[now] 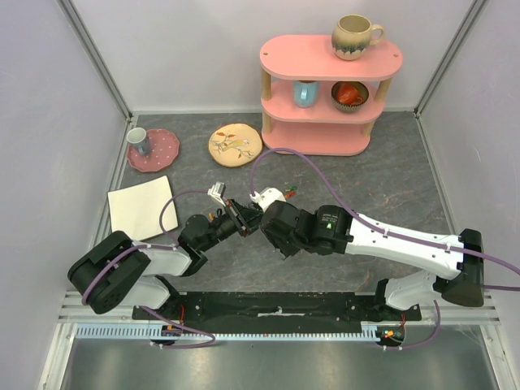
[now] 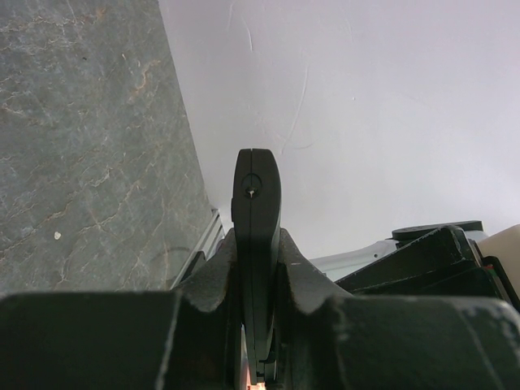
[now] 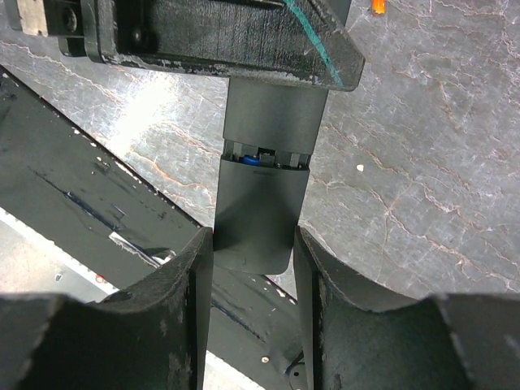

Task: Load the batteries into the remote control
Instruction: Load the battery cover into the remote control.

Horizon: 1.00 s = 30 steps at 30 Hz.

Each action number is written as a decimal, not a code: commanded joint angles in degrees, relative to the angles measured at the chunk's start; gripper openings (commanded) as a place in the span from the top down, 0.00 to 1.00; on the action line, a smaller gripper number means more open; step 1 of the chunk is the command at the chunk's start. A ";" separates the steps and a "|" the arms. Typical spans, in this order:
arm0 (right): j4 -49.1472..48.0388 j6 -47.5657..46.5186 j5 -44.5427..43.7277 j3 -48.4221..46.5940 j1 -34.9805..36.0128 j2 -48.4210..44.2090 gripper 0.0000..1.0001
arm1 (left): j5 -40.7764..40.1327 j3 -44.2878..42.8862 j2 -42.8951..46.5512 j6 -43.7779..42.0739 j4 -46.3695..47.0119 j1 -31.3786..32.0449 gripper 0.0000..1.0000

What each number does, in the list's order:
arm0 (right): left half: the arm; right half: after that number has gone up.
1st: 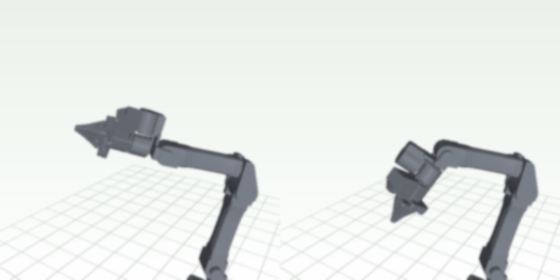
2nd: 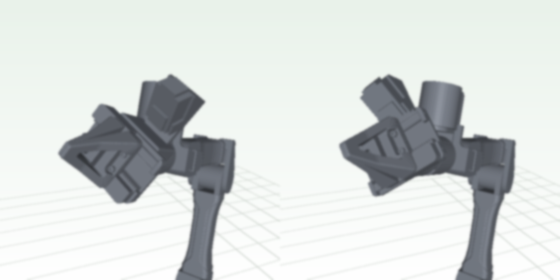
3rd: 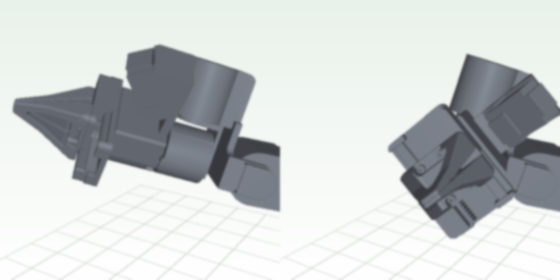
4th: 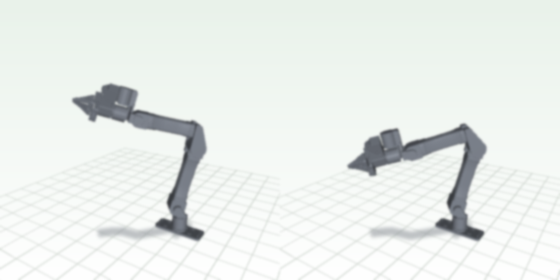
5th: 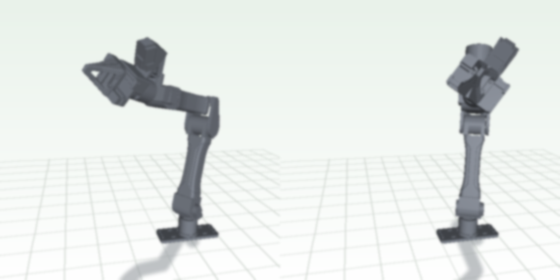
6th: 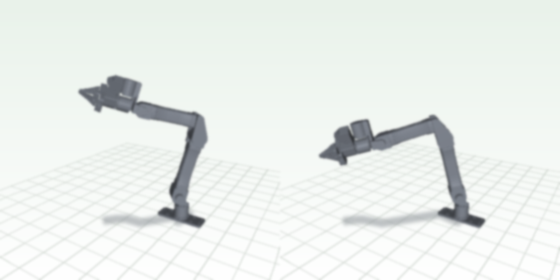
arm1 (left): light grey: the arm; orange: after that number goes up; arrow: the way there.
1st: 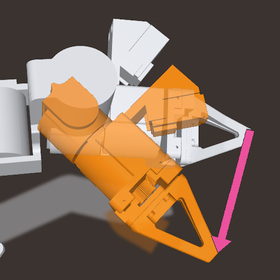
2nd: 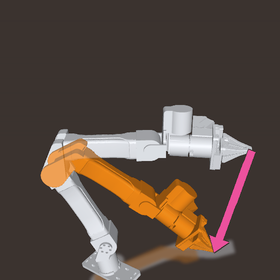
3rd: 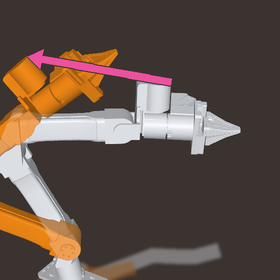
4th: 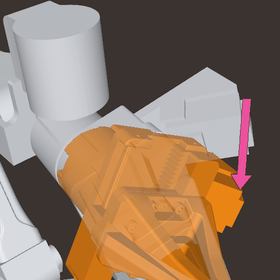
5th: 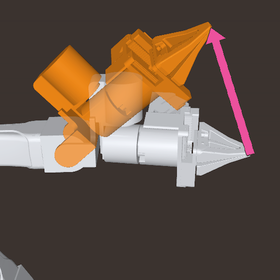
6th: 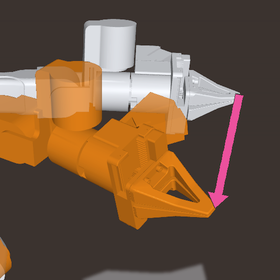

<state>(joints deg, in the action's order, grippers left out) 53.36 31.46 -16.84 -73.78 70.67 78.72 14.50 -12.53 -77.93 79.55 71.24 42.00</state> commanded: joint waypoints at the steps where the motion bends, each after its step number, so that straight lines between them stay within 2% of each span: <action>1: -1.25 0.35 -1.00 0.39 0.34 0.21 0.75 | -0.62 -1.53 1.82 1.13 1.53 0.37 0.98; 30: -2.39 0.35 0.58 2.59 0.34 0.91 0.74 | 0.26 -2.58 4.89 1.31 -0.66 0.45 0.98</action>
<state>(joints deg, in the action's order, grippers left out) 51.44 31.51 -16.53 -72.01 70.76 79.35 14.39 -12.56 -75.57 79.53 66.00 42.19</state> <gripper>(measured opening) 0.469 0.195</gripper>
